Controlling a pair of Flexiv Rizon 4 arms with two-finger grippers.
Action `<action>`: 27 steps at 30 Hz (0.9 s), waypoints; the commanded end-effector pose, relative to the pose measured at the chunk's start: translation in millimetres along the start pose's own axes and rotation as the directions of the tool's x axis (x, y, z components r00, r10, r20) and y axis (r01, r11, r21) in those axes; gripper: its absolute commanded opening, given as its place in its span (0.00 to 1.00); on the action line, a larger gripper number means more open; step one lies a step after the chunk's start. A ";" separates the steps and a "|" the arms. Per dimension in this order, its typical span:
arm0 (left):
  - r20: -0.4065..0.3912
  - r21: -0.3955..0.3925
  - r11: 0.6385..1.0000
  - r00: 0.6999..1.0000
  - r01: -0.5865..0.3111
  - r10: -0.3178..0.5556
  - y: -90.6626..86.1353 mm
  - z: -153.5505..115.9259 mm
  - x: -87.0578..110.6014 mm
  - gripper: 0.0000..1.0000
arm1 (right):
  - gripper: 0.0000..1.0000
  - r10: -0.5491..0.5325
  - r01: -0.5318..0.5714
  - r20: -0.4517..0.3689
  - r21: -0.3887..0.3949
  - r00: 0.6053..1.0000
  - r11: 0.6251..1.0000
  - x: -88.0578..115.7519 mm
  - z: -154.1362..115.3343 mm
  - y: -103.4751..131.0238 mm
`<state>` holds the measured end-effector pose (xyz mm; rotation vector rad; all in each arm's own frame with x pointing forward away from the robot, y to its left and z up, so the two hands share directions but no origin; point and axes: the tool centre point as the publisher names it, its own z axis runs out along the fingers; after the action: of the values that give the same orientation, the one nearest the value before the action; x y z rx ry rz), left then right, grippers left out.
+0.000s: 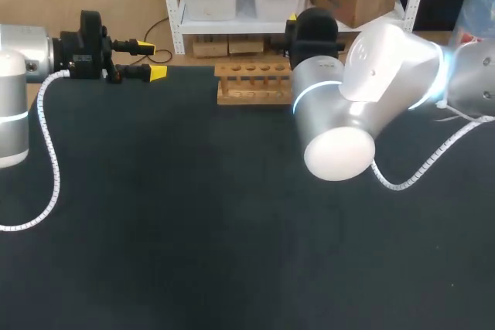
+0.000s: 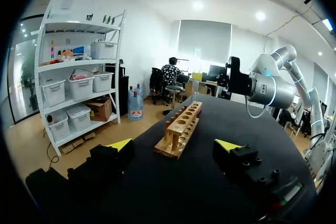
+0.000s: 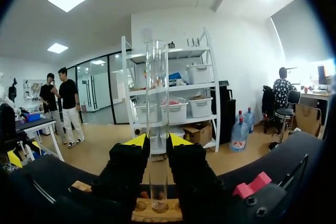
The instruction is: Grasp the test tube, adjust it, and insert it.
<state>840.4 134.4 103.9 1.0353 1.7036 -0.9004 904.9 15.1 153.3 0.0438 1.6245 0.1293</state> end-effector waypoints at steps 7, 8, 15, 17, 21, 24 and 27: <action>0.005 -0.004 1.000 1.000 -0.003 0.003 -1.5 -0.5 1.4 1.00 | 0.00 0.002 -0.002 -0.005 -0.120 1.000 0.993 4.4 0.7 -4.2; 0.005 -0.004 1.000 1.000 -0.003 0.003 -1.5 -0.5 1.4 1.00 | 0.00 0.002 -0.003 -0.006 -0.119 1.000 0.993 5.3 0.9 -4.2; 0.005 -0.004 1.000 1.000 -0.003 0.003 -1.5 -0.5 1.4 1.00 | 0.00 -0.002 0.000 -0.019 -0.120 1.000 0.993 13.3 3.5 -5.6; 0.005 -0.004 1.000 1.000 -0.003 0.003 -1.5 -0.5 1.4 1.00 | 0.00 -0.002 0.000 -0.023 -0.121 1.000 0.993 15.6 4.1 -5.6; 0.005 -0.004 1.000 1.000 -0.003 0.003 -1.5 -0.5 1.4 1.00 | 0.00 0.000 -0.004 -0.032 -0.121 0.999 0.993 21.0 5.0 -5.3; 0.005 -0.004 1.000 1.000 -0.003 0.003 -1.5 -0.5 1.4 1.00 | 0.00 0.004 -0.008 -0.039 -0.124 0.999 0.992 25.8 5.6 -4.6; 0.005 -0.004 1.000 1.000 -0.003 0.003 -1.5 -0.5 1.4 1.00 | 0.00 0.008 -0.014 -0.046 -0.126 0.999 0.992 30.9 6.6 -4.1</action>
<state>840.4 134.4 103.9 1.0353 1.7036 -0.9004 906.1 16.1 125.7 0.0391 1.6747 0.1426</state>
